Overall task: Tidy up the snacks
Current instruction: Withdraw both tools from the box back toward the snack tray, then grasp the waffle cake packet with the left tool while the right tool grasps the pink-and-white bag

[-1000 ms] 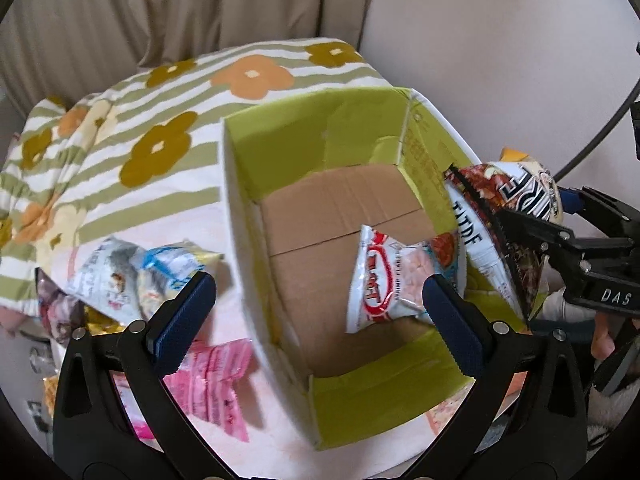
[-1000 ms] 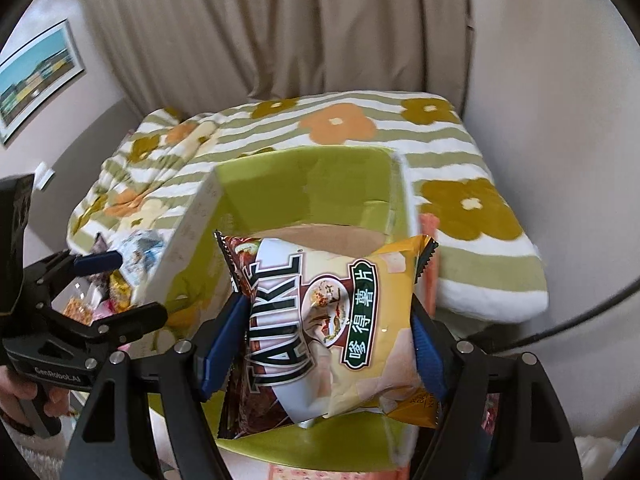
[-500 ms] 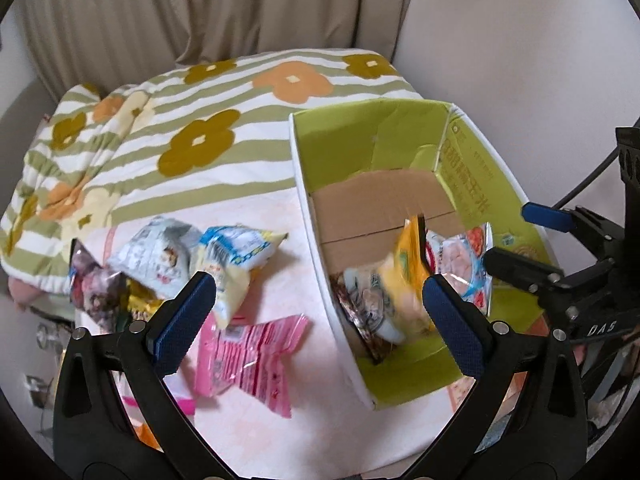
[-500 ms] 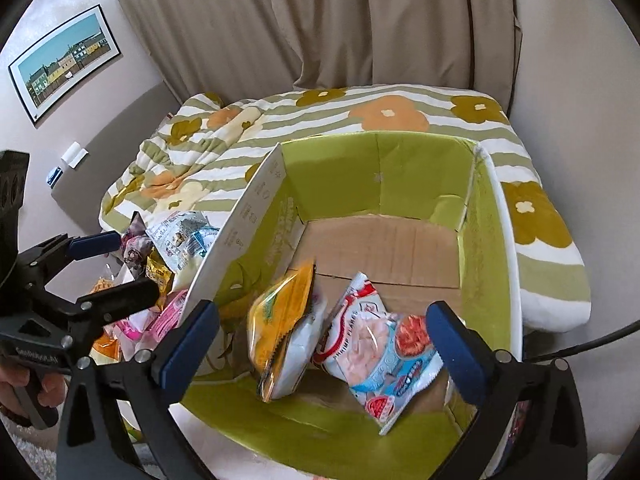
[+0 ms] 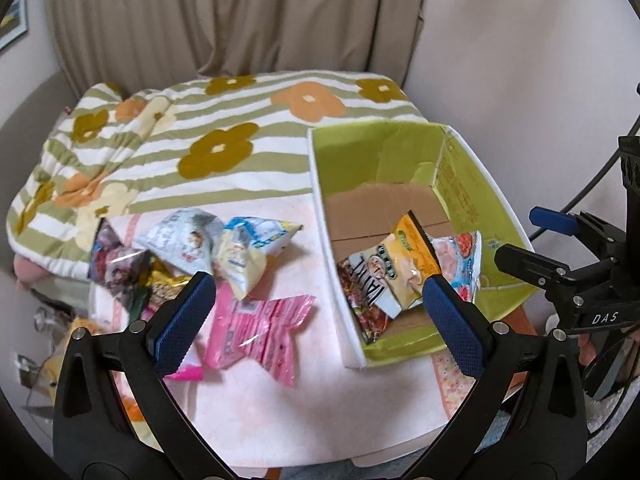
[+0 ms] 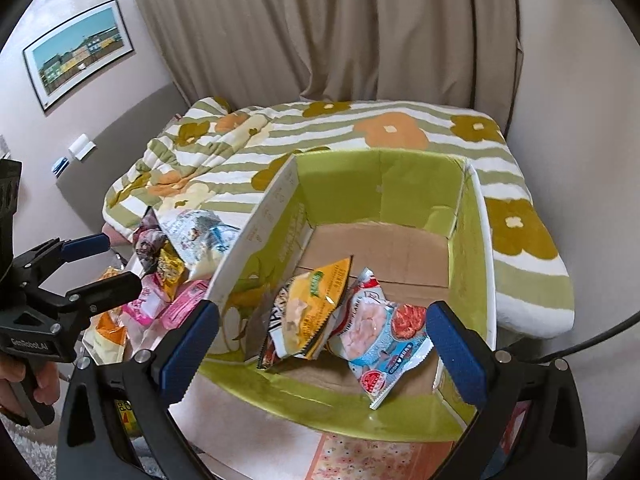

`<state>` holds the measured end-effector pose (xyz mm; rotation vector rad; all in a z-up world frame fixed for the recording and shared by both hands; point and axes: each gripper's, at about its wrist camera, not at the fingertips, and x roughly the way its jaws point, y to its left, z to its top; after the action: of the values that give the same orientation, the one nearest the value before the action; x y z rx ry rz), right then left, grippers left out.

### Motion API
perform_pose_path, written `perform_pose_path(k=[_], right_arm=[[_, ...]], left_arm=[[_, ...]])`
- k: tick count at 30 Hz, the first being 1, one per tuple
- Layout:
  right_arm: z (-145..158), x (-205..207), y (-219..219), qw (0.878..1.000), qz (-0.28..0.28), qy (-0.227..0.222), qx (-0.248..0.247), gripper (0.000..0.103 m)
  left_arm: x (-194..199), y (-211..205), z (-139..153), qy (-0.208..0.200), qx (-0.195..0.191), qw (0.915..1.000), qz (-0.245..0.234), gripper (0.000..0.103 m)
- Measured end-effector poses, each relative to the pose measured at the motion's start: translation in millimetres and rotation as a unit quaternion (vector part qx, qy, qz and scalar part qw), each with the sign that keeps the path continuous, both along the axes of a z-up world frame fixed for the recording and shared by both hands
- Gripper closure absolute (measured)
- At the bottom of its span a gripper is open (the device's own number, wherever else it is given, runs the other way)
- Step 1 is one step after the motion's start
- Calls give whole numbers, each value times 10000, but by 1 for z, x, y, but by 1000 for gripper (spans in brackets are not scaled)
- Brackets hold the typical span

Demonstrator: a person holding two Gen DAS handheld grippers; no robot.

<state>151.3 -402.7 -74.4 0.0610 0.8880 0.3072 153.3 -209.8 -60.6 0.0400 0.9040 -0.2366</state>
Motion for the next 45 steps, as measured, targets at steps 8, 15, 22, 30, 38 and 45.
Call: perform_pose_path(k=[8,15,22,30,38,45], right_arm=[[18,-12,28,9979,550,-351,39,0],[28,-18,75,9932,1012,-567,-9,0],[19,-12,131,9947,898,-495,-28,0],[-5,2,203,9988,408,87,252,0],[-42,11,265,9976,-158,623,276,0],[-78,18,296,9933,-572,978,216,0]], left_arm=[[-29,44,15,-168,140,9982,553,0],[-47,111,20,-266,220,9936,1073,0],[-47,196,8,-97,291,9915,1267,0],[-28,291,-22,416,285,9944,932,0],[1,345,-77,1045,190,9938,339,0],[20,348,-127,1394,258,9893,-343,1]])
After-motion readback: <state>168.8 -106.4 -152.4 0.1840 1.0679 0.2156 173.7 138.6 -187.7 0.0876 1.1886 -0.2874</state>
